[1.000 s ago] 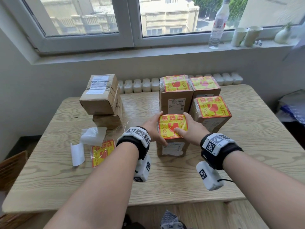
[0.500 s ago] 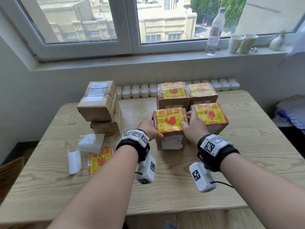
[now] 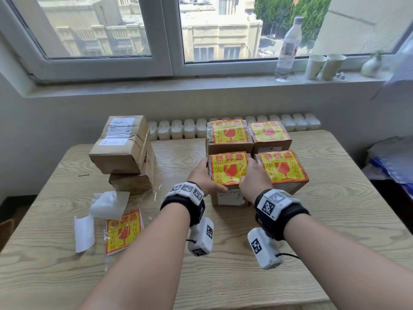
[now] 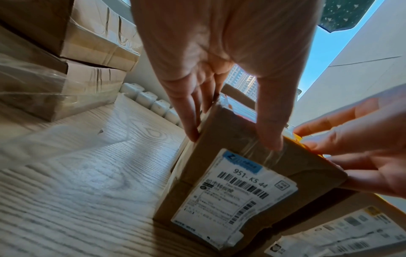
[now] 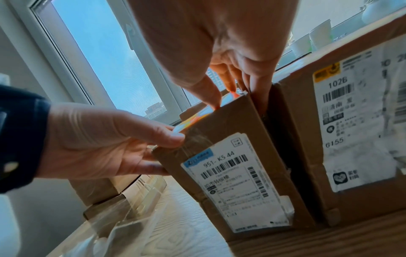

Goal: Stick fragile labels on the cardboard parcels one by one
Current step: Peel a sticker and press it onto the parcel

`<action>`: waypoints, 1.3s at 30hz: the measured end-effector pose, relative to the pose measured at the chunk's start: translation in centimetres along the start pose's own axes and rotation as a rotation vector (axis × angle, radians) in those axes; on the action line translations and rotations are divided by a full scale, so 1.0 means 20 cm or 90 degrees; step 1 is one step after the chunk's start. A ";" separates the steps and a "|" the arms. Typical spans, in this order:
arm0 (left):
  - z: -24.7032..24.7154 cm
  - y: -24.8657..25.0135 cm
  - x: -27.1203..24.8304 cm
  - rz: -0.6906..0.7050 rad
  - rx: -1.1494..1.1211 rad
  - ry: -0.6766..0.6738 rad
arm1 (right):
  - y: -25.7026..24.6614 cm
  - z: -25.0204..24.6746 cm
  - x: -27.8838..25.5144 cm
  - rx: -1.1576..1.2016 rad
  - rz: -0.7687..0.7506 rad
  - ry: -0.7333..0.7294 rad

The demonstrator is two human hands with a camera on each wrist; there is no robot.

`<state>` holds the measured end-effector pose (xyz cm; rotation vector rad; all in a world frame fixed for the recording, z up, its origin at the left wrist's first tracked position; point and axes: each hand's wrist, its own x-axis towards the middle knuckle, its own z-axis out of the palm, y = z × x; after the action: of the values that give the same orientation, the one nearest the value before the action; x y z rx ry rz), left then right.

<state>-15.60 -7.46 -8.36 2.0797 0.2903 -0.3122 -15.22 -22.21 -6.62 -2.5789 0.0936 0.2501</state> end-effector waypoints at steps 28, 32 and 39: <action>-0.17 -0.02 -0.03 -0.038 0.080 0.000 | -0.09 -0.08 -0.02 -0.040 -0.094 0.025; -0.30 -0.08 -0.07 -0.043 0.060 0.052 | -0.18 -0.05 -0.02 -0.038 -0.141 -0.001; -0.64 -0.25 -0.15 -0.039 0.072 0.243 | -0.46 0.13 0.00 -0.007 -0.191 -0.044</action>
<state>-18.81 5.73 -5.03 2.2387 0.5767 0.0378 -14.61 -13.04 -4.11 -2.5487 -0.3180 0.2256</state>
